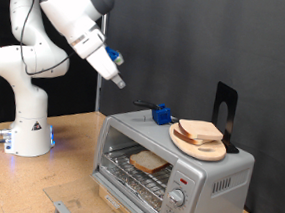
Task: Make a piece of toast with the oven
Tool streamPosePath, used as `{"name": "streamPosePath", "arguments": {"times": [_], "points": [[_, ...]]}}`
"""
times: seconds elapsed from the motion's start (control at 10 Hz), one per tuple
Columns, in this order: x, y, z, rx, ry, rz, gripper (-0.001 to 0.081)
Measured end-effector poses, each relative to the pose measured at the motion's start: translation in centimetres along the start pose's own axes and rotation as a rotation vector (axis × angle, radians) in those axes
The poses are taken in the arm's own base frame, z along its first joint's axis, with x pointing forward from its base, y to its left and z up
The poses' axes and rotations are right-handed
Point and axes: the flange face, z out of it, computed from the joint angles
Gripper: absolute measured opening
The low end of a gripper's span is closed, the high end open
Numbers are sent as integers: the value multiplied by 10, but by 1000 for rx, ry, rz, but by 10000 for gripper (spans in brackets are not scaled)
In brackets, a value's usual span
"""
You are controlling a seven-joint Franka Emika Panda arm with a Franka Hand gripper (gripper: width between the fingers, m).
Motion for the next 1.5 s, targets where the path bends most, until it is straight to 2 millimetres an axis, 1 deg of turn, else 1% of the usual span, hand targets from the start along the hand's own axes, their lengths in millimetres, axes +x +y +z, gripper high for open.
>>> {"name": "streamPosePath", "arguments": {"times": [0.2, 0.3, 0.4, 0.5, 0.6, 0.7, 0.8, 1.0, 1.1, 1.2, 1.3, 1.5], "points": [[-13, 18, -22, 22, 6, 41, 808], [-17, 22, -30, 45, 8, 54, 808], [-15, 22, -29, 31, 17, 52, 808], [-12, 22, -30, 37, 60, 87, 808], [-9, 28, -34, 38, 160, 164, 808], [-11, 39, -39, 22, 247, 263, 808], [-17, 54, -45, 7, 280, 390, 808], [-28, 78, -51, -24, 132, 569, 808], [-25, 76, -51, -15, 168, 531, 808], [-26, 70, -46, 44, 92, 573, 808], [-26, 64, -45, 112, 14, 655, 808], [-33, 66, -44, 211, -68, 810, 808]]}}
